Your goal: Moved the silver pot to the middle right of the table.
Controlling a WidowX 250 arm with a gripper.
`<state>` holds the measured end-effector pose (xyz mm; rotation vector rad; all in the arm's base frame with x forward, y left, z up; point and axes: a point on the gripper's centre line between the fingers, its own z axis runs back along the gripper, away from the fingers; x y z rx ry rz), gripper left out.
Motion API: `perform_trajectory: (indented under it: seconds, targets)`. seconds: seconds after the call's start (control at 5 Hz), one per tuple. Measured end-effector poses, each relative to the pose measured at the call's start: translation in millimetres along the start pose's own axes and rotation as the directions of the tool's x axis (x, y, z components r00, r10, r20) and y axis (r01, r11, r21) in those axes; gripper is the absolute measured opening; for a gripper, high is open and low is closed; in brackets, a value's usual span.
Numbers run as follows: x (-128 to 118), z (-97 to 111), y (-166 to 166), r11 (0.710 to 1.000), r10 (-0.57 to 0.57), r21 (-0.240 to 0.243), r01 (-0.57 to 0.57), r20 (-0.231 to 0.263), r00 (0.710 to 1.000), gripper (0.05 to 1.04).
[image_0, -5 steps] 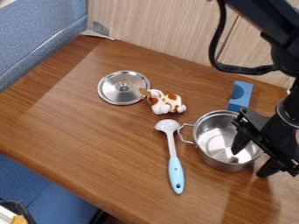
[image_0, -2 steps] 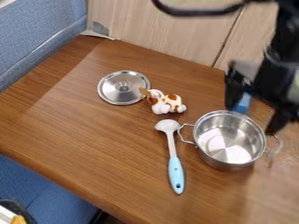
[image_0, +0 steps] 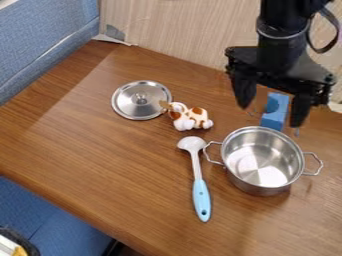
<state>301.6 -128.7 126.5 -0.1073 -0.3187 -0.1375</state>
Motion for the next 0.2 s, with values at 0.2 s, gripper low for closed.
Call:
perform_trajectory:
  seconds: [0.2]
  targets:
    - [2.2, 1.9, 3.2, 1.0, 0.006, -0.001, -0.006, 0.011, 1.0, 1.001]
